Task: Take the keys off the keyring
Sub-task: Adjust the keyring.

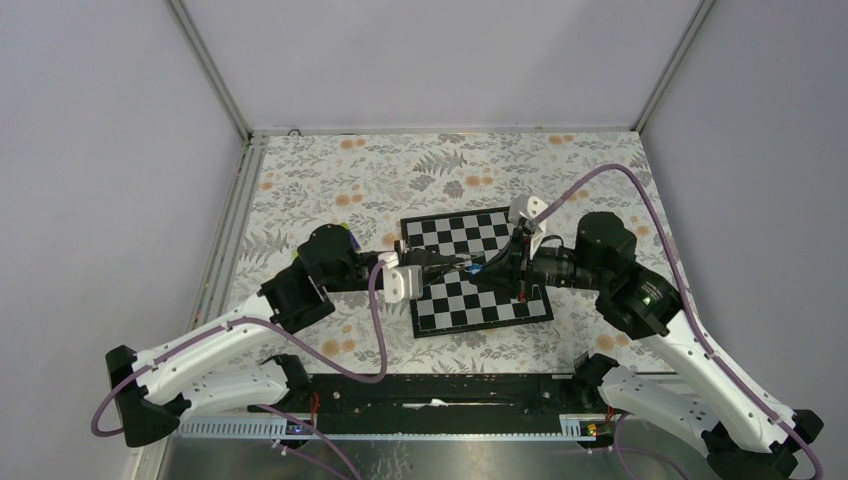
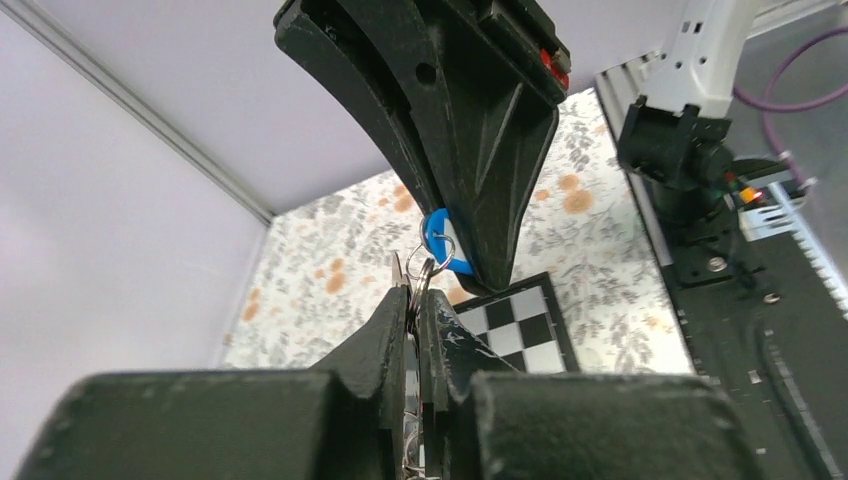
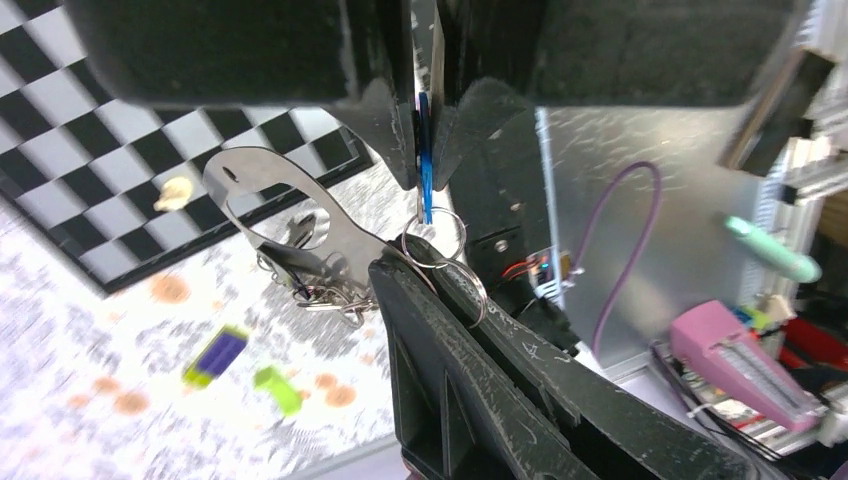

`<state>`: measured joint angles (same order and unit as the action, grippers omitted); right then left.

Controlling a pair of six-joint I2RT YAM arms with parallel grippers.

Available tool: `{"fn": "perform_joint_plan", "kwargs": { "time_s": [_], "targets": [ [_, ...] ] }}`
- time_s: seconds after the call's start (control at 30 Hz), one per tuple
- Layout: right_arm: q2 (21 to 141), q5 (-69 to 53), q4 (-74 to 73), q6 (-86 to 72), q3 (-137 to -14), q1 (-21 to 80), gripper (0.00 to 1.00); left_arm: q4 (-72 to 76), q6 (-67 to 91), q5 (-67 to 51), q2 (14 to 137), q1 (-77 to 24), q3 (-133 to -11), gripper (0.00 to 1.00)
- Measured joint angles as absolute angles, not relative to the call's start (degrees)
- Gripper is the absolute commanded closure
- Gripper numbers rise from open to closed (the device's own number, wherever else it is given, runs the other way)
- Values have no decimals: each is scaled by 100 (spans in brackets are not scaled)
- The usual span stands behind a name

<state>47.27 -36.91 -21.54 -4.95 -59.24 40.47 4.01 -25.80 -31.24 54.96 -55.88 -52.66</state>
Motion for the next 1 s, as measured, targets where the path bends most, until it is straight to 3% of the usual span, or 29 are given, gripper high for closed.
{"fn": "perform_joint_plan", "kwargs": {
  "time_s": [0.57, 0.87, 1.0],
  "targets": [
    [4681, -3306, -1179, 1487, -5640, 4095, 89, 563, -5148, -2150, 5339, -5857, -5190, 100],
    [4644, -3100, -1179, 1658, -5636, 4062, 56, 578, -5671, -1767, 5339, -5968, -5288, 100],
    [4512, -3100, -1057, 1337, -5511, 4060, 50, 604, -5802, -1662, 5339, -6005, -5356, 100]
  ]
}}
